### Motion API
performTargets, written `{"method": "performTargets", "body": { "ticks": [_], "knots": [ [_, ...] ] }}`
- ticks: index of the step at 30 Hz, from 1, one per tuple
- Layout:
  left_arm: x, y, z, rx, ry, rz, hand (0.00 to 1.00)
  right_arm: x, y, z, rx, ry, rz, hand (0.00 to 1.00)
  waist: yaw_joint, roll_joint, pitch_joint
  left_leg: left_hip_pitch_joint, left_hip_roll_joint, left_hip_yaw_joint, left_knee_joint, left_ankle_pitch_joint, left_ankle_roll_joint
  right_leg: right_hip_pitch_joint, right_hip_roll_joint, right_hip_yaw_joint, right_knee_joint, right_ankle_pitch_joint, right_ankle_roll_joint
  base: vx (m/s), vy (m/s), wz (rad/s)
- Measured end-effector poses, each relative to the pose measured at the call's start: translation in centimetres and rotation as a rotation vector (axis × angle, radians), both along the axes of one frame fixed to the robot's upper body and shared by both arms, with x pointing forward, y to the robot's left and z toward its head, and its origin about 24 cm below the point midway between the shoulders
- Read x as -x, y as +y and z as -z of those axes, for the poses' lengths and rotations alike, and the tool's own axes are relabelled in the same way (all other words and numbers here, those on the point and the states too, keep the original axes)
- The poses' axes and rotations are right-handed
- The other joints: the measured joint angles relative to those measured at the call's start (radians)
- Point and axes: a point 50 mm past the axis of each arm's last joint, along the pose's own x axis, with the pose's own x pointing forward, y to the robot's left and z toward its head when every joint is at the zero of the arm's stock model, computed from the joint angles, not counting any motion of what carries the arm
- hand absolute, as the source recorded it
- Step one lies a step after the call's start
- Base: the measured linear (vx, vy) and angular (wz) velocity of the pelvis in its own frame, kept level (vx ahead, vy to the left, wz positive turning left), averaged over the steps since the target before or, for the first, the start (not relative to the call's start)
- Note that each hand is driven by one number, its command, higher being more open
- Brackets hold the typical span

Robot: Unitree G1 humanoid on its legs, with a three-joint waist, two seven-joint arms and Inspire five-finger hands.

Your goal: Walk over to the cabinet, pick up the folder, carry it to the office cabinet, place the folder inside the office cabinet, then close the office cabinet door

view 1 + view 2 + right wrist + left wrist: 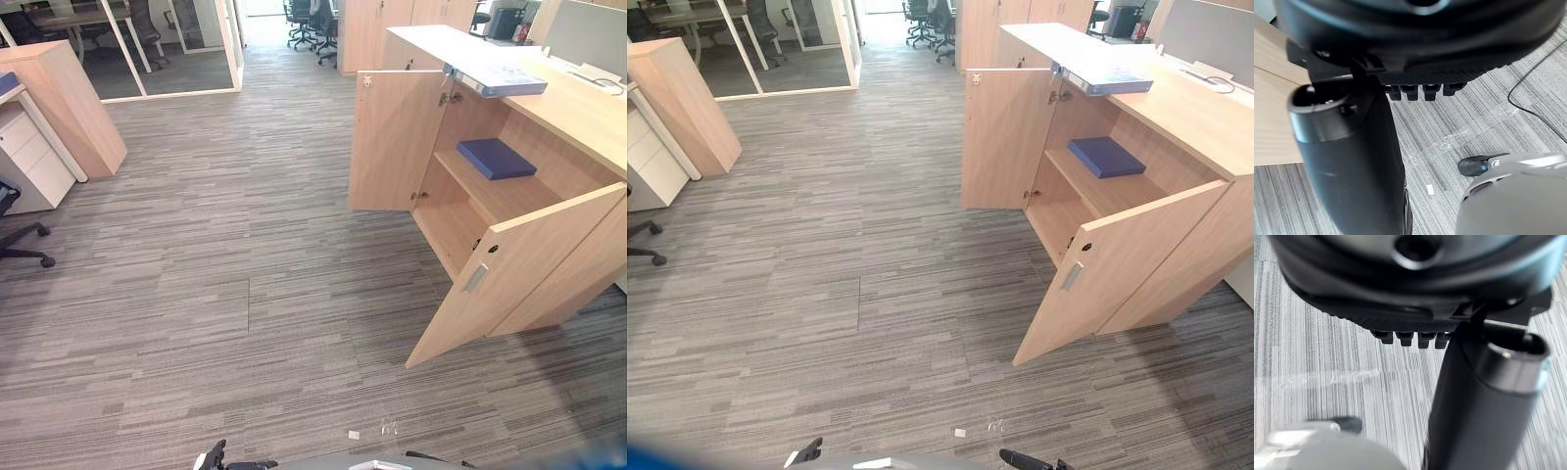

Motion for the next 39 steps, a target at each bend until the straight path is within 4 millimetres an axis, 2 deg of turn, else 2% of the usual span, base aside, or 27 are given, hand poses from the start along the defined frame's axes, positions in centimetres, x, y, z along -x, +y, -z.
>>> {"method": "performTargets", "body": {
  "ticks": [5,11,16,33,39],
  "knots": [
    [-0.5,0.0,0.0,0.052,-0.027,-0.056,1.0,-1.3,0.3,-0.1,-0.01,-0.033,-0.001,1.0,0.0,0.0,0.007,0.006,-0.001,0.004,-0.008,0.0,0.0,0.009,0.0,0.002,-0.018,0.008,0.021,0.01,0.018,-0.03],
    [-0.6,0.0,-0.1,0.068,-0.045,-0.085,1.0,-2.1,1.7,0.0,-0.054,-0.059,0.018,1.0,0.002,-0.002,0.016,0.011,-0.002,0.011,-0.01,0.0,0.0,0.009,-0.002,0.006,-0.018,0.009,0.023,0.0,0.02,-0.03],
    [-1.0,0.0,-0.2,0.062,-0.066,-0.074,1.0,-2.4,1.8,0.0,-0.055,-0.067,0.017,1.0,0.002,-0.001,0.023,0.011,-0.002,0.012,-0.011,0.0,0.0,0.009,-0.002,0.006,-0.018,0.009,0.023,0.0,0.0,0.0],
    [-3.0,-0.5,-1.1,-0.064,-0.147,0.144,1.0,-3.5,1.8,-0.3,-0.006,-0.082,0.014,1.0,0.003,0.001,0.064,0.001,-0.004,0.03,-0.019,0.001,0.001,-0.012,-0.002,0.011,-0.019,0.021,0.014,0.0,0.007,-0.03],
    [-3.3,-0.5,-1.3,-0.086,-0.163,0.169,1.0,-3.5,1.9,-0.3,0.001,-0.077,0.019,1.0,0.003,0.0,0.074,-0.01,-0.003,0.051,-0.022,0.003,0.004,-0.032,0.0,0.033,-0.02,0.028,0.01,-0.01,0.012,-0.09]
  ]
}}
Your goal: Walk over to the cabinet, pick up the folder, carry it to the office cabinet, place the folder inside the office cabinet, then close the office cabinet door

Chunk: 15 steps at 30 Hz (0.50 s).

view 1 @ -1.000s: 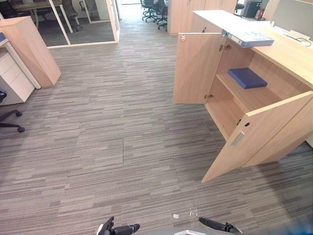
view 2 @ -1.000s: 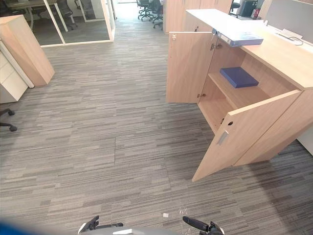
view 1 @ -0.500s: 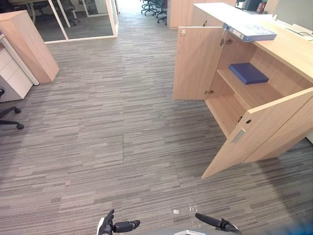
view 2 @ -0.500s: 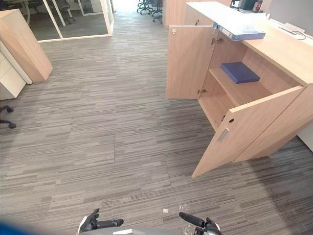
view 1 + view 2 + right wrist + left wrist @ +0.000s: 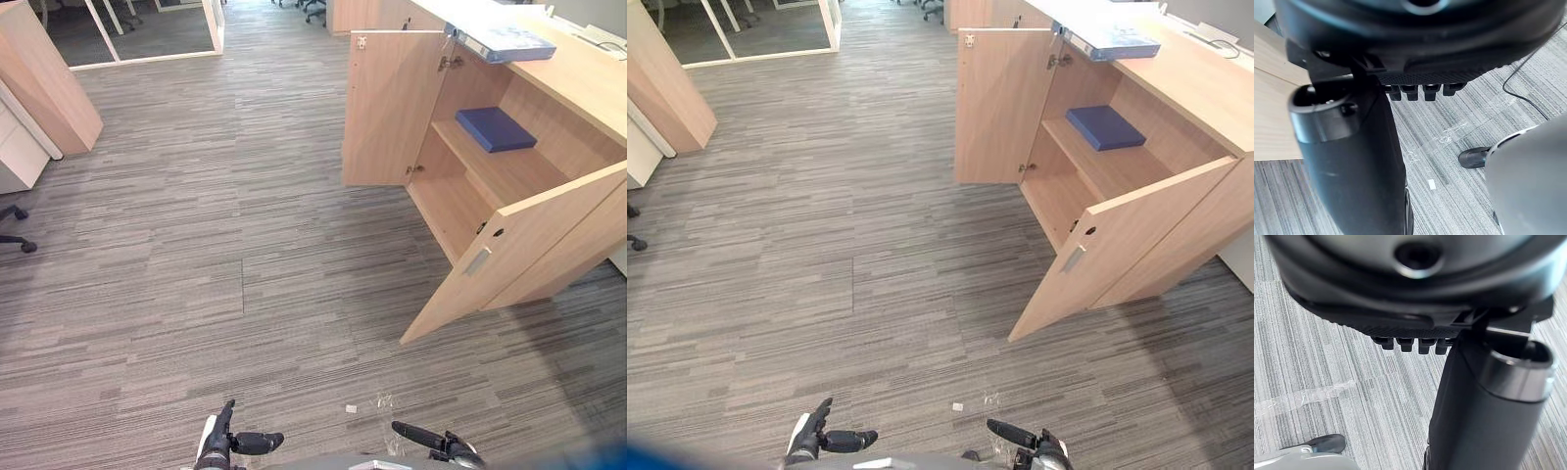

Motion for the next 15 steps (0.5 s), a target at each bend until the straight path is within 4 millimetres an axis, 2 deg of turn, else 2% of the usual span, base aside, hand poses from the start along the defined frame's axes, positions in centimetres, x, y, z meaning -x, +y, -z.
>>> {"method": "performTargets", "body": {
  "ticks": [3,5,6,7,8,10,11,13,15],
  "knots": [
    [0.0,0.0,0.0,-0.011,-0.001,0.002,1.0,-0.1,0.0,0.0,0.002,-0.001,0.01,1.0,-0.001,0.0,0.001,0.003,0.0,0.008,-0.003,0.0,0.0,-0.001,0.001,0.006,-0.002,0.002,-0.002,-0.01,0.008,-0.12],
    [-0.3,0.3,-0.2,-0.021,-0.013,-0.003,1.0,-0.2,0.2,0.0,0.002,-0.006,0.013,1.0,-0.002,-0.006,0.018,-0.02,0.0,0.009,0.048,-0.02,-0.019,0.001,-0.003,0.006,0.001,0.002,-0.002,-0.02,0.004,0.01],
    [-0.7,0.5,-0.4,-0.029,-0.031,-0.012,1.0,-0.7,0.3,-0.1,0.002,-0.019,0.012,1.0,-0.002,-0.01,0.034,-0.071,0.002,0.009,0.151,-0.056,-0.034,-0.001,-0.006,0.006,0.001,0.0,-0.005,-0.07,0.023,0.02],
    [-1.2,0.6,-0.7,-0.036,-0.06,-0.023,1.0,-1.0,0.2,-0.2,0.006,-0.028,0.018,1.0,-0.001,-0.009,0.066,-0.151,0.011,0.016,0.346,-0.101,-0.082,0.008,-0.009,0.007,0.012,-0.021,-0.035,-0.09,0.028,0.02],
    [-1.3,0.6,-0.8,-0.037,-0.066,-0.027,1.0,-1.1,0.1,-0.2,0.009,-0.029,0.021,1.0,0.0,-0.005,0.073,-0.169,0.014,0.019,0.393,-0.104,-0.088,0.01,-0.009,0.007,0.018,-0.025,-0.037,-0.06,0.03,-0.02],
    [-1.4,0.3,-1.1,-0.029,-0.105,-0.088,1.0,-1.6,-0.3,-0.5,0.037,-0.045,0.018,1.0,0.007,0.02,0.1,-0.269,0.049,0.051,0.661,-0.09,-0.097,0.023,-0.007,0.0,0.071,-0.066,-0.049,-0.01,0.054,-0.13],
    [-1.4,0.2,-1.4,-0.026,-0.132,-0.149,1.0,-1.6,-0.8,-0.7,0.072,-0.049,0.006,1.0,0.017,0.03,0.111,-0.339,0.074,0.064,0.809,-0.1,-0.067,0.026,-0.016,0.01,0.134,-0.108,-0.051,0.04,0.085,-0.17],
    [-1.4,0.3,-1.6,-0.034,-0.156,-0.17,1.0,-1.6,-1.0,-0.7,0.085,-0.046,0.003,1.0,0.024,0.028,0.11,-0.384,0.078,0.057,0.826,-0.135,-0.058,0.025,-0.043,0.022,0.17,-0.134,-0.039,0.08,0.095,-0.14],
    [-1.7,0.2,-2.0,-0.042,-0.187,-0.175,1.0,-1.6,-0.9,-0.8,0.09,-0.045,-0.009,1.0,0.033,0.022,0.108,-0.435,0.085,0.032,0.645,-0.136,-0.061,0.022,-0.098,0.037,0.172,-0.155,-0.004,0.18,0.179,-0.13]
  ]
}}
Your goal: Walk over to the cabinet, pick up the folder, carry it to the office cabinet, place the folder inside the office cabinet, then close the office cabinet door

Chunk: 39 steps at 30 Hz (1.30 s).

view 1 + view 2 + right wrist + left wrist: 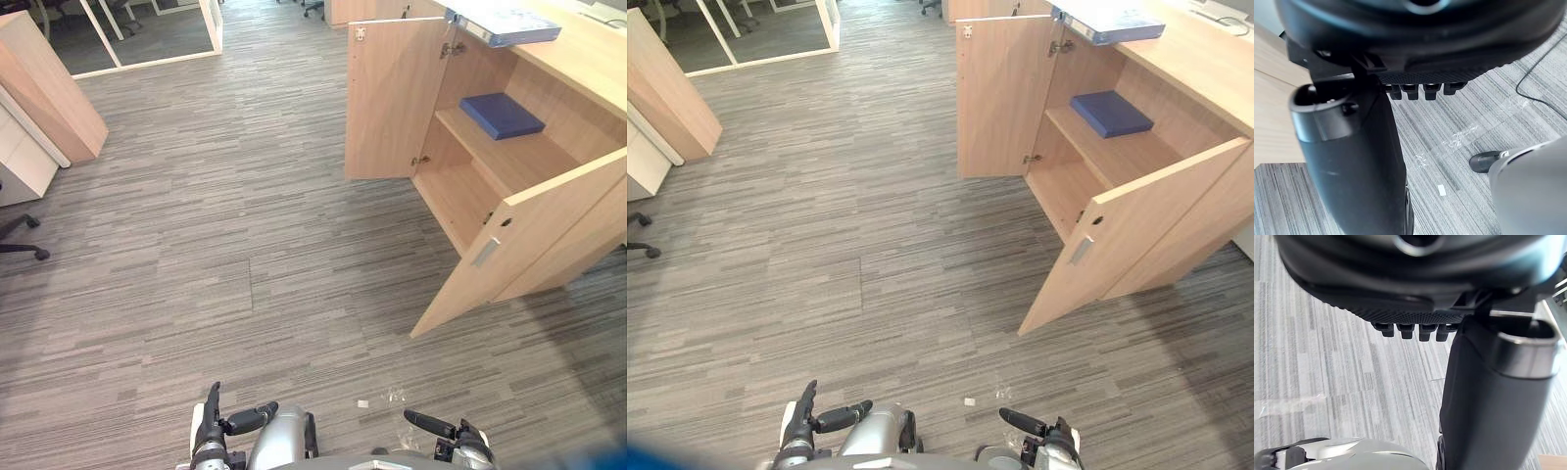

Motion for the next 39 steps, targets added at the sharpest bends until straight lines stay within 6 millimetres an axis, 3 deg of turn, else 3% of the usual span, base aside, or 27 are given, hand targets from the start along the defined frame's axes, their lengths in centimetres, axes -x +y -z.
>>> {"method": "performTargets", "body": {
  "ticks": [4,5,6,7,8,9,10,12,13,14,15,17,18,20,21,23,25,26,27,28,30,31,32,33,34,37,39],
  "knots": [
    [0.0,0.0,-0.2,-0.028,-0.013,-0.02,1.0,0.0,0.2,0.0,0.014,0.008,-0.041,1.0,0.002,0.002,-0.001,-0.024,0.05,-0.034,-0.367,0.122,-0.013,0.018,-0.077,0.023,0.003,-0.052,0.077,0.32,0.311,-0.13],
    [-0.1,0.1,-0.3,-0.062,-0.014,-0.01,1.0,0.2,0.2,0.0,0.021,0.015,-0.044,1.0,0.009,0.004,-0.003,-0.016,0.065,-0.032,-0.453,0.166,-0.031,0.047,-0.106,0.024,0.005,-0.082,0.114,0.44,0.456,-0.11],
    [0.0,0.3,-0.3,-0.081,-0.008,0.003,1.0,0.7,0.4,0.2,0.02,0.027,-0.04,1.0,0.017,-0.017,-0.013,-0.007,0.052,0.019,-0.434,0.293,-0.04,0.076,-0.159,0.022,0.003,-0.111,0.142,0.46,0.479,-0.18],
    [0.1,0.5,-0.4,-0.092,-0.007,0.004,1.0,1.1,0.5,0.3,0.014,0.039,-0.03,1.0,0.023,-0.027,-0.027,-0.011,0.044,0.049,-0.407,0.31,-0.02,0.083,-0.181,0.021,0.004,-0.11,0.147,0.5,0.462,-0.22],
    [0.2,1.2,-0.4,-0.115,0.008,0.003,1.0,1.1,1.6,0.6,-0.038,0.039,-0.018,1.0,0.019,-0.065,-0.06,-0.034,0.012,0.075,-0.341,0.239,0.015,0.071,-0.222,0.02,0.028,-0.082,0.128,0.51,0.435,-0.3],
    [0.5,1.6,-0.4,-0.12,0.024,-0.003,1.0,1.2,2.1,0.6,-0.065,0.027,0.01,1.0,0.015,-0.083,-0.079,-0.032,-0.007,0.093,-0.275,0.191,0.056,0.055,-0.255,0.021,0.074,-0.024,0.149,0.52,0.427,-0.38],
    [0.8,1.8,-0.3,-0.117,0.034,-0.006,1.0,1.5,2.3,0.7,-0.08,0.03,0.045,1.0,0.016,-0.098,-0.089,-0.003,-0.023,0.12,-0.254,0.149,0.073,0.046,-0.281,0.039,0.131,-0.001,0.149,0.52,0.43,-0.46],
    [1.4,2.0,-0.1,-0.107,0.059,0.0,1.0,2.0,2.2,0.9,-0.093,0.041,0.098,1.0,0.014,-0.109,-0.107,0.073,-0.063,0.153,-0.273,0.1,0.101,-0.015,-0.327,0.075,0.306,0.063,0.096,0.54,0.405,-0.4],
    [1.7,1.8,0.3,-0.089,0.084,0.008,1.0,2.0,1.5,0.7,-0.084,0.022,0.14,1.0,0.007,-0.104,-0.124,0.161,-0.105,0.176,-0.332,0.073,0.126,-0.122,-0.369,0.103,0.531,0.215,0.005,0.53,0.39,-0.25],
    [1.8,1.8,0.3,-0.08,0.087,0.006,1.0,1.8,1.3,0.6,-0.083,0.006,0.158,1.0,0.0,-0.102,-0.125,0.197,-0.118,0.184,-0.356,0.069,0.134,-0.171,-0.384,0.108,0.641,0.263,-0.036,0.6,0.45,-0.13],
    [2.0,1.7,0.5,-0.059,0.096,-0.009,1.0,1.5,1.1,0.4,-0.089,-0.027,0.211,1.0,-0.018,-0.099,-0.124,0.267,-0.141,0.183,-0.399,0.065,0.141,-0.257,-0.393,0.101,0.857,0.279,-0.065,0.48,0.318,0.0],
    [2.5,1.6,0.8,-0.03,0.115,-0.033,1.0,0.7,1.4,0.2,-0.093,-0.066,0.227,1.0,-0.031,-0.088,-0.116,0.381,-0.156,0.172,-0.468,0.066,0.142,-0.341,-0.35,0.055,1.032,0.172,-0.047,0.46,0.244,-0.02],
    [2.7,1.5,1.0,-0.022,0.13,-0.036,1.0,0.0,1.5,-0.1,-0.084,-0.096,0.189,1.0,-0.043,-0.083,-0.111,0.43,-0.154,0.159,-0.492,0.066,0.142,-0.382,-0.308,-0.004,1.049,0.075,-0.009,0.32,0.118,0.0],
    [2.4,1.5,1.2,-0.019,0.137,-0.034,1.0,-1.1,1.7,-0.6,-0.07,-0.144,0.135,1.0,-0.049,-0.079,-0.09,0.496,-0.152,0.149,-0.531,0.062,0.136,-0.438,-0.271,-0.128,0.973,-0.024,0.012,0.36,0.065,0.07],
    [1.9,1.4,1.2,-0.016,0.131,-0.032,1.0,-1.7,1.8,-0.9,-0.064,-0.169,0.112,1.0,-0.05,-0.077,-0.073,0.534,-0.149,0.142,-0.549,0.053,0.121,-0.457,-0.249,-0.22,0.849,-0.05,0.019,0.34,0.012,0.13],
    [1.8,1.2,1.2,-0.013,0.126,-0.032,1.0,-1.9,1.8,-1.1,-0.06,-0.191,0.105,1.0,-0.051,-0.074,-0.059,0.587,-0.14,0.143,-0.586,0.025,0.094,-0.462,-0.211,-0.334,0.594,-0.036,0.011,0.34,-0.028,0.35],
    [1.7,1.4,1.0,-0.014,0.117,-0.04,1.0,-1.7,2.1,-1.0,-0.066,-0.186,0.109,1.0,-0.047,-0.09,-0.055,0.644,-0.141,0.141,-0.62,-0.029,0.093,-0.461,-0.173,-0.392,0.4,0.055,-0.025,0.36,-0.089,0.36],
    [2.2,1.6,1.1,-0.02,0.13,-0.052,1.0,-1.2,2.2,-0.9,-0.073,-0.176,0.112,1.0,-0.047,-0.1,-0.059,0.673,-0.138,0.13,-0.602,-0.072,0.077,-0.458,-0.159,-0.391,0.381,0.131,-0.143,0.4,-0.167,-0.02],
    [2.9,0.7,1.6,0.009,0.161,-0.064,1.0,-1.0,1.3,-1.0,-0.054,-0.174,0.106,1.0,-0.043,-0.055,-0.074,0.683,-0.09,0.136,-0.569,-0.094,0.049,-0.454,-0.117,-0.404,0.412,0.083,-0.135,0.44,-0.175,-0.14],
    [3.2,0.6,1.7,0.02,0.173,-0.073,1.0,-1.1,1.2,-1.0,-0.053,-0.177,0.108,1.0,-0.043,-0.047,-0.08,0.669,-0.077,0.14,-0.533,-0.095,0.048,-0.452,-0.102,-0.404,0.411,0.063,-0.137,0.52,-0.198,-0.36],
    [3.4,0.4,2.0,0.069,0.186,-0.127,1.0,-1.0,1.1,-1.0,-0.07,-0.195,0.15,1.0,-0.065,-0.023,-0.069,0.542,0.013,0.151,-0.171,-0.09,0.018,-0.389,-0.017,-0.404,0.357,0.022,-0.141,0.53,-0.233,-0.4],
    [3.5,0.3,2.0,0.084,0.185,-0.158,1.0,-0.9,0.9,-1.0,-0.074,-0.198,0.18,1.0,-0.065,-0.009,-0.061,0.498,0.056,0.155,-0.033,-0.059,-0.007,-0.355,0.019,-0.396,0.329,0.016,-0.145,0.6,-0.215,-0.75],
    [4.2,0.1,2.2,0.113,0.188,-0.223,1.0,-0.4,0.4,-1.0,-0.073,-0.195,0.225,1.0,-0.057,0.013,-0.053,0.411,0.137,0.151,0.226,0.076,-0.009,-0.282,0.086,-0.361,0.267,0.009,-0.155,0.4,-0.117,-0.84],
    [4.4,0.1,2.2,0.122,0.187,-0.242,1.0,-0.1,0.3,-0.9,-0.076,-0.191,0.242,1.0,-0.052,0.017,-0.053,0.37,0.168,0.147,0.336,0.091,-0.015,-0.248,0.115,-0.343,0.245,0.003,-0.16,0.6,-0.124,-1.11],
    [4.2,0.4,2.0,0.124,0.172,-0.26,1.0,0.7,0.6,-0.6,-0.083,-0.166,0.25,1.0,-0.045,0.002,-0.044,0.285,0.207,0.139,0.485,0.074,-0.009,-0.167,0.15,-0.3,0.197,-0.011,-0.165,0.49,-0.065,-0.9],
    [3.0,1.7,1.1,0.089,0.104,-0.244,1.0,2.3,1.4,0.2,-0.115,-0.1,0.267,1.0,-0.037,-0.053,-0.044,0.136,0.188,0.141,0.42,0.017,-0.004,-0.047,0.155,-0.204,0.089,-0.014,-0.143,0.49,-0.031,-0.8],
    [2.5,1.6,0.8,0.089,0.073,-0.242,1.0,2.5,1.3,0.3,-0.117,-0.089,0.283,1.0,-0.03,-0.056,-0.04,0.09,0.169,0.125,0.274,-0.008,-0.01,-0.004,0.15,-0.16,0.056,-0.012,-0.123,0.39,0.053,-0.74]
  ]
}}
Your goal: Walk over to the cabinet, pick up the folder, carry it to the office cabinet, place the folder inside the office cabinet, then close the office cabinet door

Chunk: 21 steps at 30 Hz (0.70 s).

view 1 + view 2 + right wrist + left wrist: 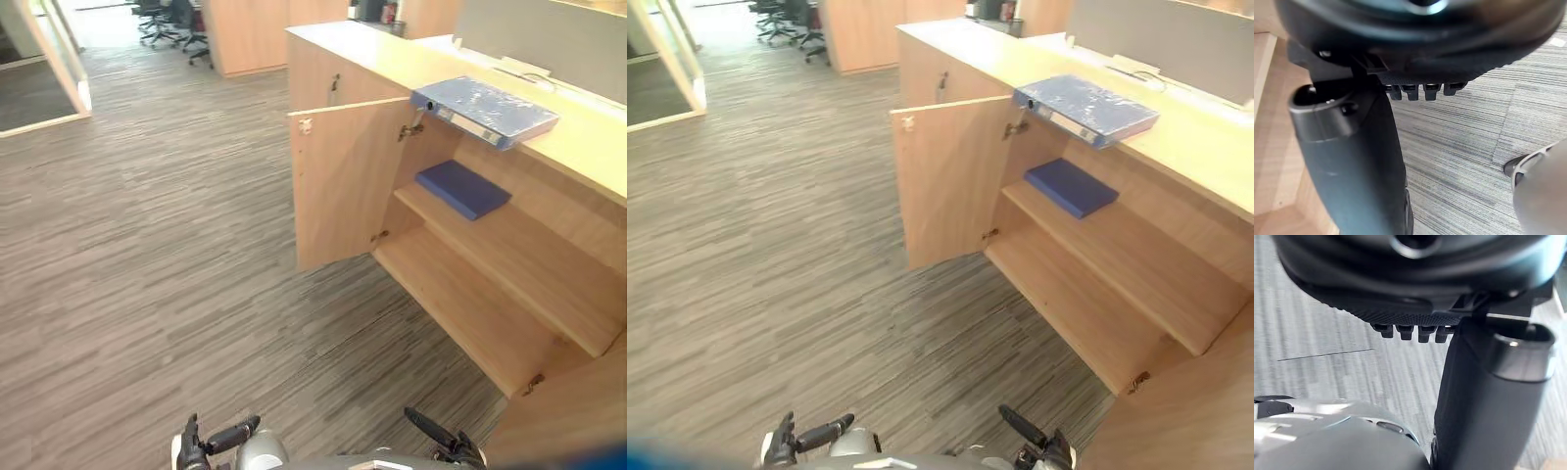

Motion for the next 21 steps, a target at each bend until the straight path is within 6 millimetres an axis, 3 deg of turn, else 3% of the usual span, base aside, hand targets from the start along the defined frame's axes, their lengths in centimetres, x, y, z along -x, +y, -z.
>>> {"method": "performTargets", "body": {
  "ticks": [2,4,6,7,8,9,12,13,15,17,18,19,21],
  "knots": [
    [-0.4,0.0,-0.2,0.017,-0.033,-0.038,1.0,0.1,0.0,0.0,-0.002,0.005,0.004,1.0,0.0,-0.005,0.005,-0.023,-0.033,-0.04,-0.277,-0.002,-0.011,0.054,-0.024,0.045,-0.038,-0.008,0.031,0.55,0.159,-0.67],
    [-1.0,-0.2,-0.5,0.033,-0.068,-0.078,1.0,0.2,0.1,0.0,-0.004,0.005,0.002,1.0,0.003,-0.008,0.009,-0.034,-0.046,-0.077,-0.496,0.034,-0.021,0.095,-0.051,0.067,-0.057,-0.029,0.066,0.46,0.191,-0.36],
    [-1.7,-1.0,-0.5,0.066,-0.105,-0.123,1.0,0.6,0.1,0.0,0.005,0.007,-0.007,1.0,0.018,0.003,0.005,-0.034,-0.046,-0.132,-0.696,0.106,-0.034,0.137,-0.086,0.088,-0.054,-0.076,0.137,0.44,0.285,-0.25],
    [-1.9,-1.3,-0.5,0.081,-0.111,-0.139,1.0,0.6,0.1,0.0,0.006,0.009,-0.017,1.0,0.025,0.002,0.004,-0.032,-0.047,-0.137,-0.705,0.149,-0.049,0.144,-0.098,0.1,-0.047,-0.091,0.154,0.48,0.378,-0.46],
    [-2.0,-1.7,-0.5,0.1,-0.12,-0.165,1.0,0.7,0.5,0.1,-0.002,0.014,-0.034,1.0,0.042,-0.008,-0.009,-0.024,-0.077,-0.139,-0.697,0.244,-0.056,0.139,-0.137,0.128,-0.022,-0.118,0.188,0.5,0.438,-0.7],
    [-2.1,-1.5,-0.5,0.1,-0.127,-0.174,1.0,0.5,0.9,0.1,-0.019,0.006,-0.04,1.0,0.051,-0.027,-0.022,-0.024,-0.112,-0.138,-0.672,0.262,-0.05,0.123,-0.179,0.157,0.005,-0.126,0.203,0.5,0.45,-0.76],
    [-1.5,-0.7,-0.1,0.096,-0.096,-0.232,1.0,0.4,1.9,0.2,-0.054,0.006,-0.061,1.0,0.048,-0.062,-0.051,0.012,-0.159,-0.071,-0.603,0.177,0.013,0.064,-0.262,0.216,0.152,-0.09,0.238,0.42,0.398,-0.67],
    [-1.3,-0.7,0.1,0.097,-0.084,-0.239,1.0,0.5,1.9,0.3,-0.056,0.009,-0.062,1.0,0.048,-0.063,-0.056,0.028,-0.171,-0.058,-0.598,0.159,0.026,0.048,-0.279,0.23,0.2,-0.083,0.235,0.37,0.37,-0.68],
    [-0.9,-0.7,0.4,0.096,-0.054,-0.238,1.0,0.2,1.8,0.1,-0.054,-0.003,-0.067,1.0,0.044,-0.067,-0.067,0.097,-0.216,-0.001,-0.621,0.124,0.052,-0.066,-0.338,0.273,0.453,-0.045,0.198,0.39,0.399,-0.61],
    [-0.5,-0.8,0.8,0.101,-0.017,-0.216,1.0,-0.1,1.0,-0.2,-0.01,-0.017,-0.112,1.0,0.034,-0.052,-0.066,0.195,-0.251,0.082,-0.657,0.099,0.083,-0.211,-0.431,0.251,0.754,0.118,0.075,0.37,0.349,-0.64],
    [-0.4,-0.8,0.9,0.094,-0.009,-0.204,1.0,-0.3,0.9,-0.4,0.002,-0.023,-0.136,1.0,0.03,-0.05,-0.065,0.222,-0.252,0.102,-0.67,0.1,0.086,-0.237,-0.456,0.218,0.811,0.135,0.055,0.37,0.277,-0.67],
    [-0.1,-0.7,1.0,0.083,0.016,-0.171,1.0,-1.0,0.6,-0.8,0.034,-0.047,-0.181,1.0,0.012,-0.038,-0.061,0.286,-0.249,0.125,-0.713,0.102,0.088,-0.284,-0.512,0.081,0.908,0.128,0.051,0.24,0.164,-0.51],
    [0.1,-0.6,1.2,0.078,0.041,-0.135,1.0,-1.6,0.6,-1.1,0.063,-0.061,-0.213,1.0,-0.009,-0.029,-0.062,0.333,-0.23,0.147,-0.75,0.102,0.088,-0.308,-0.529,-0.052,0.919,0.075,0.071,0.23,0.11,-0.46]
  ]
}}
